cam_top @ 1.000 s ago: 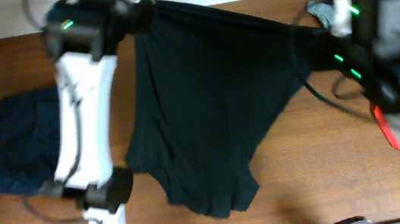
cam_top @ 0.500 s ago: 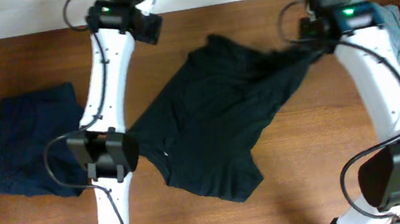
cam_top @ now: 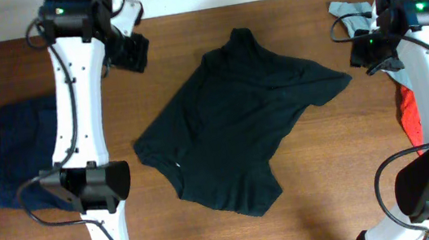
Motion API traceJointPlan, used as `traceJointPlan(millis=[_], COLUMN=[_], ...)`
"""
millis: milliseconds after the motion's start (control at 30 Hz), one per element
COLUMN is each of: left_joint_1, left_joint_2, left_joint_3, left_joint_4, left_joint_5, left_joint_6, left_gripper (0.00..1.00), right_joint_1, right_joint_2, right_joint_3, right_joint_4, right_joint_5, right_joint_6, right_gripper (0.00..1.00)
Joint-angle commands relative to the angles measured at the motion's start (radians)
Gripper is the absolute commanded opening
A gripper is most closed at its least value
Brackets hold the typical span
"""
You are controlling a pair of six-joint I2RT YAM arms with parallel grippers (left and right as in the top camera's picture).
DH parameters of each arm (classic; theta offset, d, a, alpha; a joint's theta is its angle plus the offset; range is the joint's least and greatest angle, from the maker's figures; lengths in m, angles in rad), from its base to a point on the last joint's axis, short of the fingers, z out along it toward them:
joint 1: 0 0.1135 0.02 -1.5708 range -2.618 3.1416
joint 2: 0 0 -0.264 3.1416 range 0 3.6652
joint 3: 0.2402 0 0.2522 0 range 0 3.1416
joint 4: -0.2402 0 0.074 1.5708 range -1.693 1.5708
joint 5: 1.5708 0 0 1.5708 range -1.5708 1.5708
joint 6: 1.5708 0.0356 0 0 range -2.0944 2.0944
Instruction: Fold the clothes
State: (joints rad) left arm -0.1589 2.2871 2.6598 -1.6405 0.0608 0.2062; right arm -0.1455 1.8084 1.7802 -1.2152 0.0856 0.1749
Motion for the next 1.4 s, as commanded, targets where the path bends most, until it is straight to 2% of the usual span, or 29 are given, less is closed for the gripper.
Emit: traceJointPlan(millis=[0, 33, 167, 333, 467, 500, 633, 733, 833, 867, 900, 1000, 1033, 1267, 1367], left_joint_1=[-0.022, -0.037, -0.119, -0.236, -0.291, -0.307, -0.311, -0.312, -0.314, -0.314, -0.314, -0.314, -0.314, -0.304, -0.278], left_joint_2=[0.003, 0.003, 0.003, 0.003, 0.003, 0.003, 0.003, 0.003, 0.002, 0.001, -0.003, -0.024, -0.041, -0.166, -0.239], left_joint_3=[-0.161, -0.227, -0.402, -0.572, -0.688, -0.748, -0.874, -0.904, -0.905, -0.905, -0.904, -0.903, -0.903, -0.903, -0.903], left_joint_4=[-0.011, -0.028, 0.004, 0.084, 0.189, 0.233, 0.335, 0.4, 0.417, 0.417, 0.412, 0.408, 0.406, 0.396, 0.424], left_joint_5=[0.097, 0.14, 0.093, -0.159, -0.223, -0.278, -0.37, -0.378, -0.38, -0.38, -0.388, -0.399, -0.399, -0.404, -0.48], left_joint_6=[0.021, 0.036, 0.05, -0.074, -0.085, -0.102, -0.154, -0.154, -0.154, -0.154, -0.154, -0.158, -0.169, -0.169, -0.17], left_gripper=[0.54, 0.5, 0.5, 0.5, 0.5, 0.51, 0.51, 0.5, 0.4, 0.35, 0.25, 0.1, 0.08, 0.08, 0.08], right_joint_1=[0.009, 0.008, 0.008, 0.008, 0.008, 0.008, 0.008, 0.008, 0.008, 0.008, 0.008, 0.008, 0.008, 0.008, 0.008], right_joint_2=[-0.024, -0.024, -0.024, -0.024, -0.024, -0.024, -0.024, -0.024, -0.024, -0.024, -0.024, -0.024, -0.024, -0.024, -0.021], right_joint_3=[0.003, 0.003, 0.003, 0.003, 0.003, 0.003, 0.003, 0.003, 0.003, 0.003, 0.003, 0.003, 0.003, 0.003, 0.001], right_joint_4=[-0.022, -0.031, -0.043, -0.055, -0.054, -0.054, -0.054, -0.053, -0.054, -0.054, -0.054, -0.053, -0.053, -0.054, -0.053], right_joint_5=[-0.056, -0.056, -0.056, -0.056, -0.056, -0.056, -0.056, -0.056, -0.056, -0.056, -0.056, -0.056, -0.056, -0.056, -0.059], right_joint_6=[-0.01, -0.01, -0.01, -0.011, -0.011, -0.011, -0.01, -0.01, -0.01, -0.01, -0.01, -0.01, -0.01, -0.01, -0.01], right_gripper=[0.52, 0.53, 0.54, 0.54, 0.54, 0.54, 0.54, 0.54, 0.54, 0.54, 0.54, 0.54, 0.54, 0.54, 0.54])
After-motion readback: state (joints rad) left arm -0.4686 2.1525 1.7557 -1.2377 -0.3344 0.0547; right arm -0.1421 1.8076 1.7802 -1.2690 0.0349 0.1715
